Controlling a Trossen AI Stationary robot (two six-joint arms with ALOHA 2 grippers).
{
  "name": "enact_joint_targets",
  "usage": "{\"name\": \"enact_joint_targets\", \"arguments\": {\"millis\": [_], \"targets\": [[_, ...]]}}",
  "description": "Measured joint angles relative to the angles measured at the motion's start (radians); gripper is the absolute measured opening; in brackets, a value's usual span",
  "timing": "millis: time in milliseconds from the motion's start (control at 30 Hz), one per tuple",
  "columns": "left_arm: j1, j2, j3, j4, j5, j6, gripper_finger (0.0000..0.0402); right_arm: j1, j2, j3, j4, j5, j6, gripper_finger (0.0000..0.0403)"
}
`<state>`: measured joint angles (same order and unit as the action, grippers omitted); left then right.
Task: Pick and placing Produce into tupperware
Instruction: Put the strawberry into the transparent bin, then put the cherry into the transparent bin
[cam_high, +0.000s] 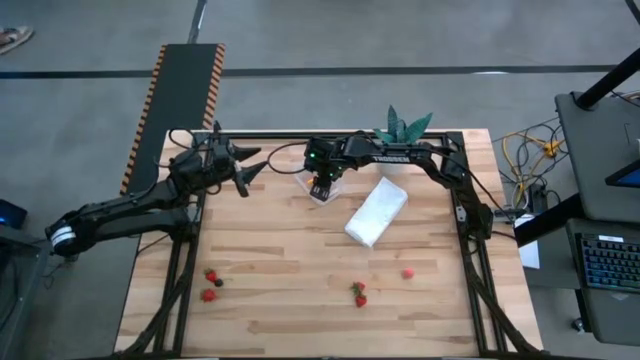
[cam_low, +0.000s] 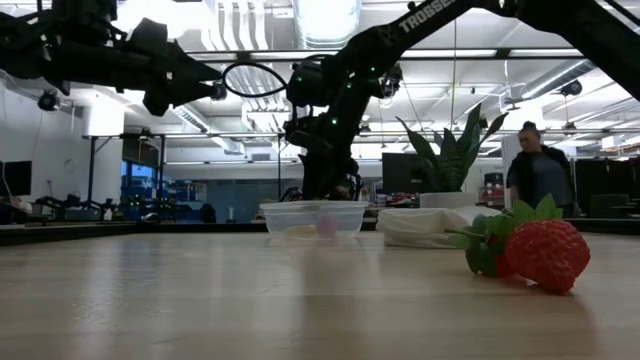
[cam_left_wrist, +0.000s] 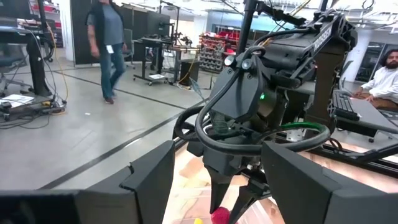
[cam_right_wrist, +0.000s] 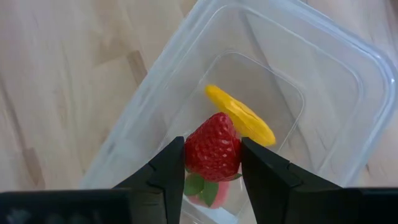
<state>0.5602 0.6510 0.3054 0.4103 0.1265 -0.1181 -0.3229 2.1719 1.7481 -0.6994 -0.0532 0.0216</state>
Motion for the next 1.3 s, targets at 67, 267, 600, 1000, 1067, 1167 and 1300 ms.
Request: {"name": "enact_joint_targets", "arguments": {"millis": [67, 267, 600, 1000, 1067, 1167, 1300], "targets": [[0.0, 0.0, 0.0, 0.0, 0.0, 0.0, 0.0226, 0.0, 0.0, 0.0, 0.0, 0.0, 0.0, 0.0141], [0.0, 0.001, 0.0, 0.0, 0.0, 0.0, 0.0226, 0.0, 0.0, -0.001, 0.001, 0.0, 0.001, 0.0189], [0.0, 0.008, 0.0, -0.001, 0.0, -0.005, 0.0226, 0.0, -0.032, -0.001, -0.025, 0.001, 0.003, 0.0227], [0.0, 0.055, 0.0, 0.001, 0.0, -0.059, 0.0226, 0.086, -0.163, -0.092, 0.002, 0.002, 0.008, 0.0223], [0.0, 0.062, 0.0, 0.0, 0.0, -0.079, 0.0226, 0.108, -0.203, -0.147, 0.05, 0.002, 0.02, 0.0223], [-0.001, 0.07, 0.0, 0.0, 0.0, -0.097, 0.0226, 0.138, -0.276, -0.24, 0.144, 0.002, 0.031, 0.0223], [-0.015, 0.086, 0.001, -0.001, 0.001, -0.136, 0.0226, 0.173, -0.372, -0.386, 0.3, 0.002, 0.029, 0.0223]]}}
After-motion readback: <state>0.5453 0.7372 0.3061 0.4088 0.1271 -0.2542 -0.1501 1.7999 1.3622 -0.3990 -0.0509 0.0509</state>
